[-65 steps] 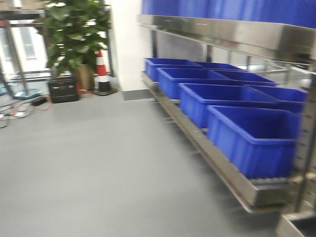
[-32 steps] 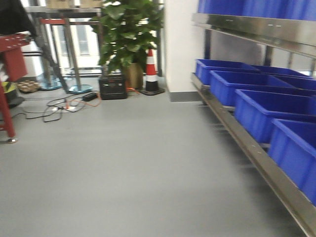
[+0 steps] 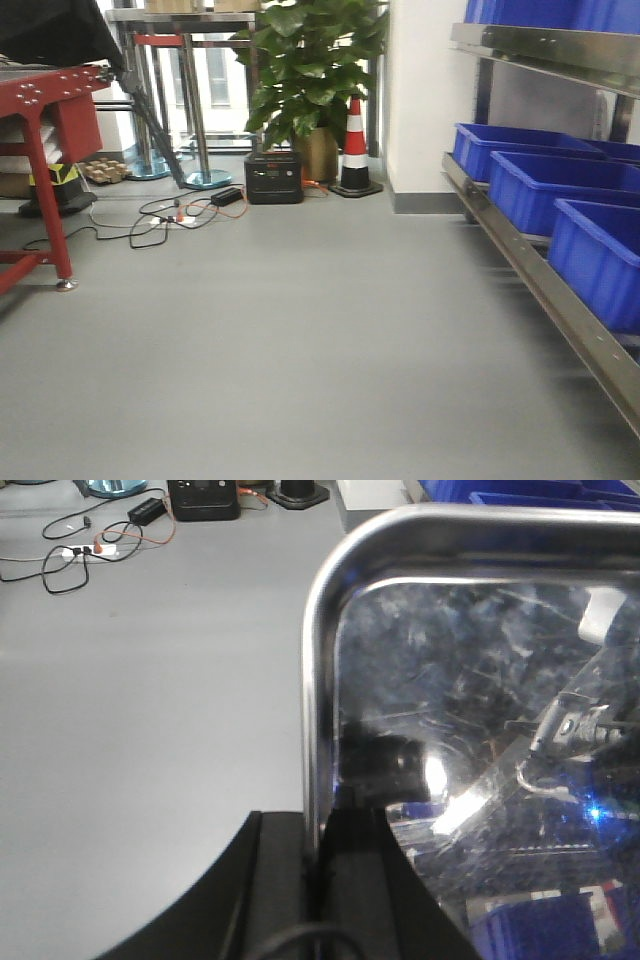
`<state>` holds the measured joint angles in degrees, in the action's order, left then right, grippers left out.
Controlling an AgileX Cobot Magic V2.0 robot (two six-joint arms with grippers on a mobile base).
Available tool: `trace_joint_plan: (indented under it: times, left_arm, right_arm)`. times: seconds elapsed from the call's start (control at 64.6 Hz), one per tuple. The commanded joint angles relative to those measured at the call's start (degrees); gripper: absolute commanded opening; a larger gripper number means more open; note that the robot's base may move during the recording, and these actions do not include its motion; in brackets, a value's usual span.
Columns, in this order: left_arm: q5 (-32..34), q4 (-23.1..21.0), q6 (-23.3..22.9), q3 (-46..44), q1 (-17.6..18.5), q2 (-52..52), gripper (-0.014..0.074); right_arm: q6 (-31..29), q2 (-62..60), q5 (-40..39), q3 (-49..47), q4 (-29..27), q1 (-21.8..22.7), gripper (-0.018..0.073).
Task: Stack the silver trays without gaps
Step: 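Drive the base away from the shelf while holding the tray, then turn the base past the plant and cone toward another shelf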
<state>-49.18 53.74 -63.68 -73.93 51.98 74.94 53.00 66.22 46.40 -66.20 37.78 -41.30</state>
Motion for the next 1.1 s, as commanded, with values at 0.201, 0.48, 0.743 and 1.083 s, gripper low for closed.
trace_joint_plan:
  times: [0.201, 0.48, 0.743, 1.083]
  left_arm:
    - [6.6, -0.4, 0.0, -0.5, 0.8, 0.0, -0.0016]
    - [6.6, -0.4, 0.0, -0.5, 0.8, 0.0, -0.0016]
    - [6.6, -0.4, 0.0, -0.5, 0.8, 0.0, -0.0016]
    - [6.7, -0.4, 0.0, -0.5, 0.8, 0.0, -0.0016]
  right_arm:
    - [-0.5, -0.1, -9.6, -0.4, -0.6, -0.6, -0.0077]
    - [-0.5, -0.1, -9.9, -0.4, -0.6, -0.6, -0.0077]
    - [-0.5, -0.1, -9.9, -0.4, -0.6, -0.6, -0.0077]
    - [-0.5, -0.1, -10.0, -0.4, -0.6, -0.6, -0.0077]
